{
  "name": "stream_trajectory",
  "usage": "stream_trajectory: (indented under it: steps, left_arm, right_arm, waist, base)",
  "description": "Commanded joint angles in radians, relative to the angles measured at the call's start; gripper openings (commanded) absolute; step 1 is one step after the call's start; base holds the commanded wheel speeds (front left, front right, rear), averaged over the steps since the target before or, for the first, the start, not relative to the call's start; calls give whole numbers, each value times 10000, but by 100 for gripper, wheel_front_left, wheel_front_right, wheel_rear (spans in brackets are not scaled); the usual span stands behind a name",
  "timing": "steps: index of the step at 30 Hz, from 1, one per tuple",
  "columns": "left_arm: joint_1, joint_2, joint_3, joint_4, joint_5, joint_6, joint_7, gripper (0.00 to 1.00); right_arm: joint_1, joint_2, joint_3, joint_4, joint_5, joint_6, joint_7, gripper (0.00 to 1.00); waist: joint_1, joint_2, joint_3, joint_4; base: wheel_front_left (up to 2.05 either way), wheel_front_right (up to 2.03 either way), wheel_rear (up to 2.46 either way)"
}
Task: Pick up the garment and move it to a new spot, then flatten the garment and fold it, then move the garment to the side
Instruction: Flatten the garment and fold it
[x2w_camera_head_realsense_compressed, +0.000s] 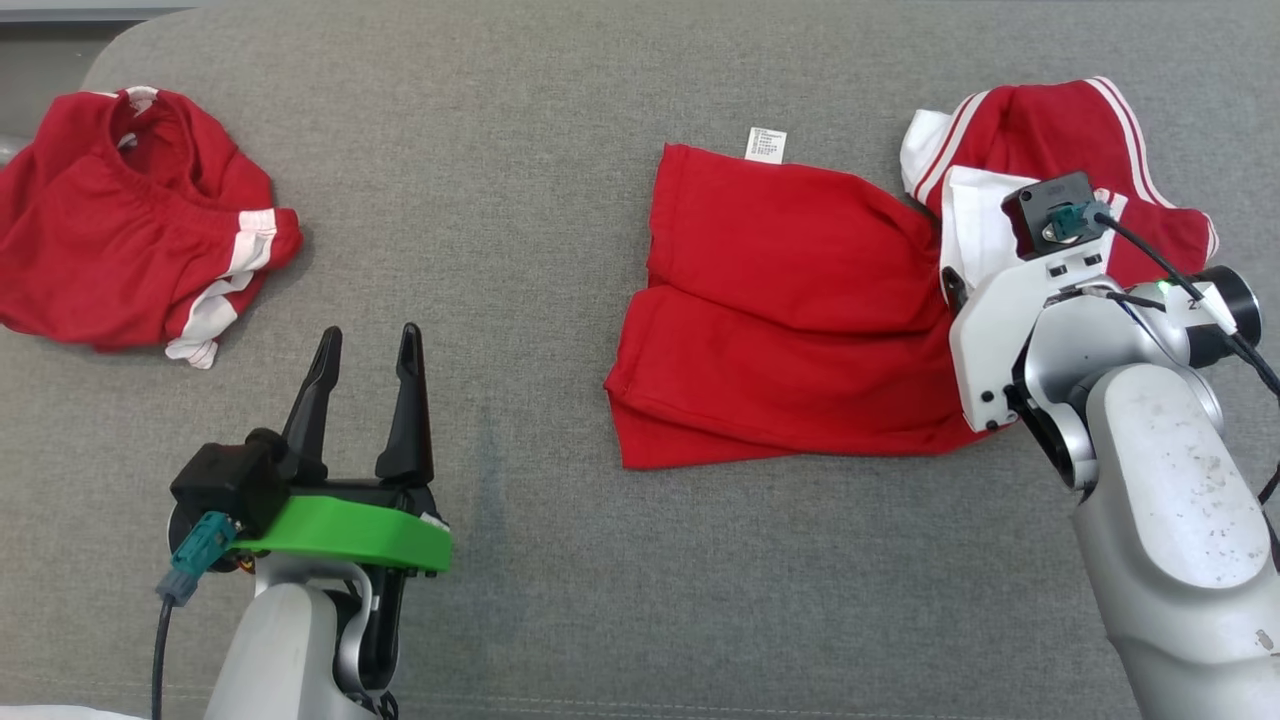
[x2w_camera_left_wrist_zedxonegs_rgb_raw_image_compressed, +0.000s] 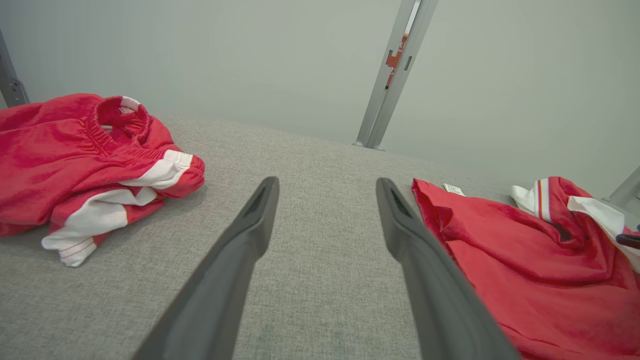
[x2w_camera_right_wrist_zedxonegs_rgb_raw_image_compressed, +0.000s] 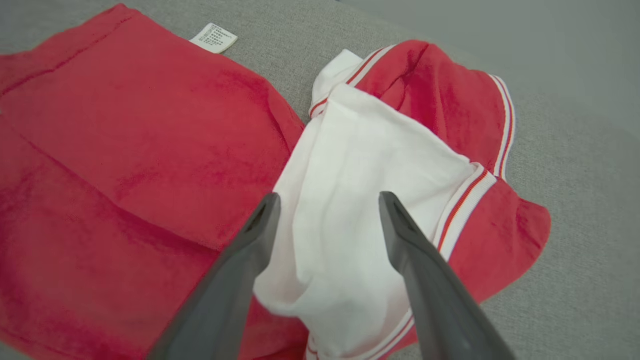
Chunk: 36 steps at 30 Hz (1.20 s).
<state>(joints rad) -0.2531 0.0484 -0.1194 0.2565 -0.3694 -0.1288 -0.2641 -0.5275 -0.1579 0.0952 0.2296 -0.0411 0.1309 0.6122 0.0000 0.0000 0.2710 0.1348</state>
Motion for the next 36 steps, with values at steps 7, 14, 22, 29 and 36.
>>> stream_trajectory:
  steps: [7, 14, 22, 29, 36]
  left_arm:
    - [-182, 37, -47, 20, -180, -29, -5, 100]
    - [-141, 37, 77, 40, -218, -29, -5, 100]
    - [159, 36, 233, 56, -73, -29, -5, 100]
    - [379, 36, 395, -16, 125, -29, -4, 100]
    - [514, 37, 526, -42, 165, -30, -4, 100]
  right_arm:
    - [-340, 11, -156, 714, -370, -2, 121, 100]
    - [-34, 173, -924, 552, -512, -2, -292, 0]
    - [1641, 881, -3046, -912, -41, -2, -1374, 0]
    - [3360, 1074, -4866, -1313, 1483, -2, -1989, 100]
    - [3828, 1068, -5263, -611, 1758, -1, -2840, 100]
  waist:
    - [0, 0, 108, 185]
    - [0, 0, 40, 187]
    - [0, 0, -397, -149]
    - [0, 0, -631, -697]
    - [0, 0, -844, -1147]
  base:
    - [0, 0, 0]
    - [0, 0, 0]
    - [0, 0, 0]
    - [0, 0, 0]
    - [0, 0, 0]
